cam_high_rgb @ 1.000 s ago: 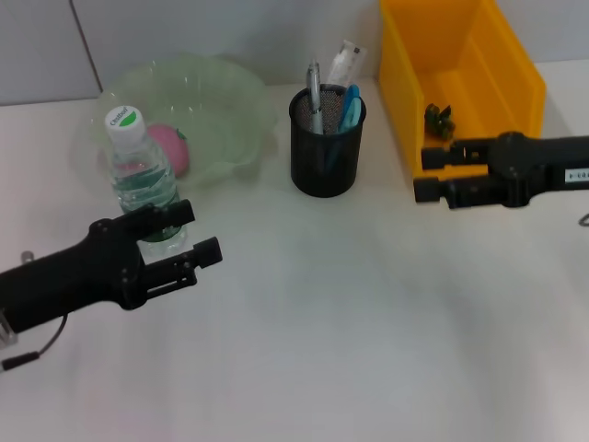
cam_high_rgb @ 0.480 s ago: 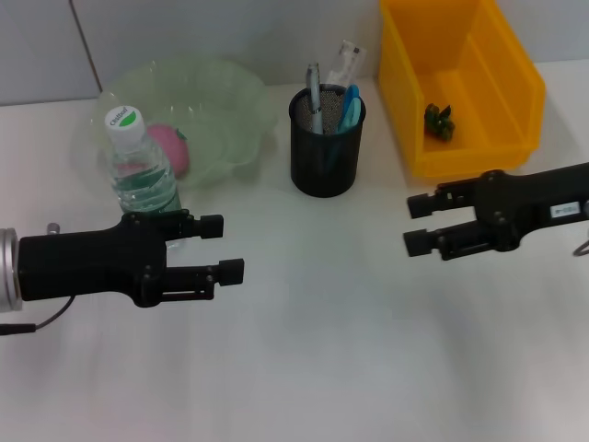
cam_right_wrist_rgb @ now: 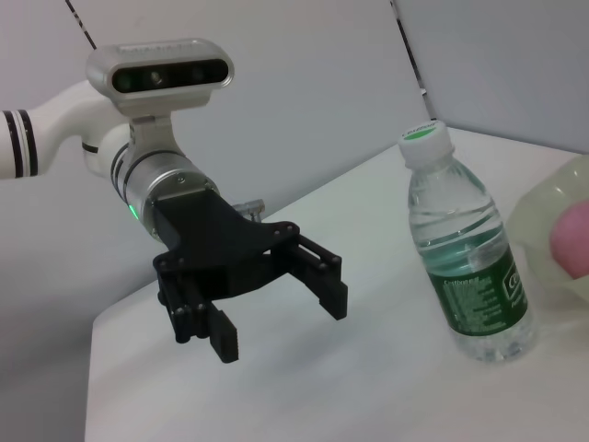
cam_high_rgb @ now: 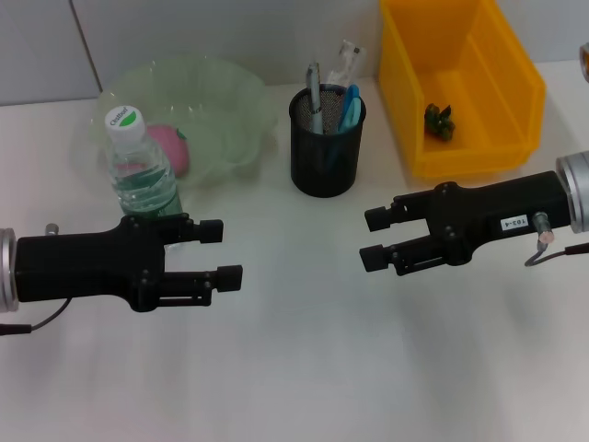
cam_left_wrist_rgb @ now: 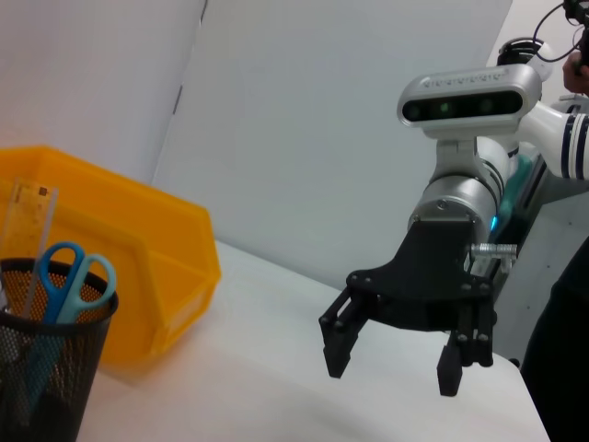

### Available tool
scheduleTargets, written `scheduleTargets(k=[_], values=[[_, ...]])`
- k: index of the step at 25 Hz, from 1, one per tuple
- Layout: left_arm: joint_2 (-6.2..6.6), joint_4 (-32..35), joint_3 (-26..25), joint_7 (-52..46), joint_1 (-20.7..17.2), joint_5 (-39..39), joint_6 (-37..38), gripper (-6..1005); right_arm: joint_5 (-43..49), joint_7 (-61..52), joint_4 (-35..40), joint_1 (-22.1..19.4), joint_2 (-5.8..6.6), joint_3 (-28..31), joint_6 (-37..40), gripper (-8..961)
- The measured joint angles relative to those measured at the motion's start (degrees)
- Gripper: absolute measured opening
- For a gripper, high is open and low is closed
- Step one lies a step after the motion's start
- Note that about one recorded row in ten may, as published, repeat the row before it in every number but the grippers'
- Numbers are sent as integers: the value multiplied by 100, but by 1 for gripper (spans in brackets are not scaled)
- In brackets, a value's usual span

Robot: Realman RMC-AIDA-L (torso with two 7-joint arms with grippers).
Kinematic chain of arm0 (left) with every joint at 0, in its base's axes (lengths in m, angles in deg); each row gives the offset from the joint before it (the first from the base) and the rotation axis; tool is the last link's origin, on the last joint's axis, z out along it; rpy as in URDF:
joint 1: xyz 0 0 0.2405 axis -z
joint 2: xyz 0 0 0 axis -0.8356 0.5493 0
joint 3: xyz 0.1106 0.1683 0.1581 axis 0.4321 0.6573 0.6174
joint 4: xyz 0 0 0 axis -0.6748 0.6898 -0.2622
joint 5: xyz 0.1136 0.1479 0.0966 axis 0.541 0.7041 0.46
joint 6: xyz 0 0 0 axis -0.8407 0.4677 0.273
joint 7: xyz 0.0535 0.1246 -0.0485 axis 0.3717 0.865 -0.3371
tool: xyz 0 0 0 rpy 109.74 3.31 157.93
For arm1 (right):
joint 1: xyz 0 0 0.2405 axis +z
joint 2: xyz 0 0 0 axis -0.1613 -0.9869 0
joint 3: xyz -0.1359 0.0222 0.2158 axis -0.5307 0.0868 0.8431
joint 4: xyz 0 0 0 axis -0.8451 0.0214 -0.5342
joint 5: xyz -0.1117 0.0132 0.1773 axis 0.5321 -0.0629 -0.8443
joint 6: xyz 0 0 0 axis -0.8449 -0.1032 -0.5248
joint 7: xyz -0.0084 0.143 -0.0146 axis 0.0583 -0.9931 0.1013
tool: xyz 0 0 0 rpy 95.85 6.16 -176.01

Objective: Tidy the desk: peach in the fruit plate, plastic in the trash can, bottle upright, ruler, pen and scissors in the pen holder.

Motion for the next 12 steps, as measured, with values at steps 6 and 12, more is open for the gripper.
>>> scheduleTargets(k=[6,12], values=[[31,1,-1,-7,-6,16,58,793,3,-19,0,9,-4,0,-13,758],[47,1,-1,-25,-20,29,78,793,3,-31,2,9,-5,0,-6,758]])
